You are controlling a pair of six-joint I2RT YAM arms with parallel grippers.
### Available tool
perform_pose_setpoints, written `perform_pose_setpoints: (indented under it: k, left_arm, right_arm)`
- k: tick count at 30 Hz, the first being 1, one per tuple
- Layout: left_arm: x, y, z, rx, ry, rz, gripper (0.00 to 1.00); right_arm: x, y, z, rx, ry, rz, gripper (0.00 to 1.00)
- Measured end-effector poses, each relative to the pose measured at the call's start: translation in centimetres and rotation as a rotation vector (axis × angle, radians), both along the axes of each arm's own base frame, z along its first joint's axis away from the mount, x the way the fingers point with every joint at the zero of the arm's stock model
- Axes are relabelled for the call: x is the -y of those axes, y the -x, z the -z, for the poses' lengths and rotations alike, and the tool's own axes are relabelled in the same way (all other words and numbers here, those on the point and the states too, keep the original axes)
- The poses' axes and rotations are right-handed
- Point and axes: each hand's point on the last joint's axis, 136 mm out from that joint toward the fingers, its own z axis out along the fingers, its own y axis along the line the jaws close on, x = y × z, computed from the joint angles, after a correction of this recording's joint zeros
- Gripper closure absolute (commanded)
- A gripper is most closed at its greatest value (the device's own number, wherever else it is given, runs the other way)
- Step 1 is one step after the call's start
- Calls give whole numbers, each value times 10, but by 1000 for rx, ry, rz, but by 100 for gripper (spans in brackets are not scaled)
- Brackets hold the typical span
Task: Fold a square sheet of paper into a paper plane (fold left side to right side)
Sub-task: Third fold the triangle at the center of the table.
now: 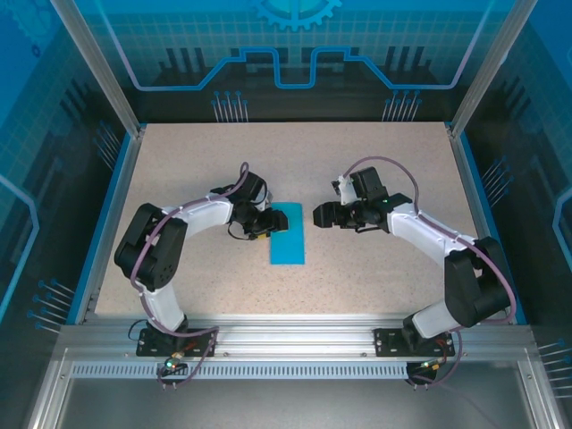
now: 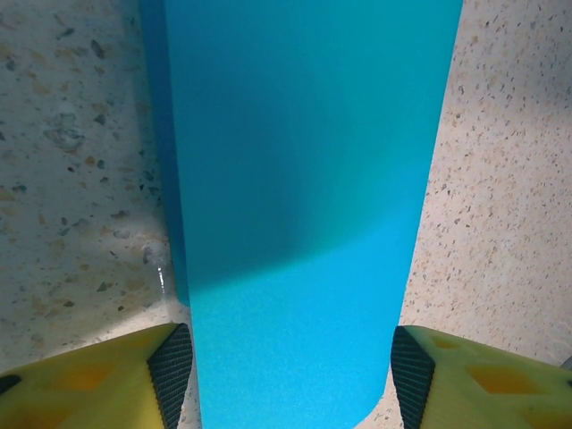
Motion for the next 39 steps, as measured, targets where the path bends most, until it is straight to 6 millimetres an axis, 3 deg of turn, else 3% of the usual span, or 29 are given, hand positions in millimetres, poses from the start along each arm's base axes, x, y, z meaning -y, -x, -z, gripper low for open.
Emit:
perform_pose_setpoints:
  k: [5,14,21,28,31,35,39]
  left_arm:
    - [-1,2,11,-27,-12,0,39]
    - [2,-2,11,-14,-1,0,73]
    - [4,0,10,-36,17,-16,88]
    - [9,4,6,-68,57,-18,95]
    - [11,6,5,-77,72,-11,97]
    - [13,9,4,-88,84,-5,98]
    - [15,10,3,-93,94,-1,99]
  right_arm:
    - [-1,2,1,-2,0,-6,28]
    - [-11,10,0,43,6,-57,29]
    - [-30,44,-1,205,54,-180,24]
    - [-73,87,3,418,167,-420,13]
    - [-91,98,17,465,228,-520,12]
    - [-102,103,48,466,336,-607,12]
    - [-110,106,65,480,404,-669,12]
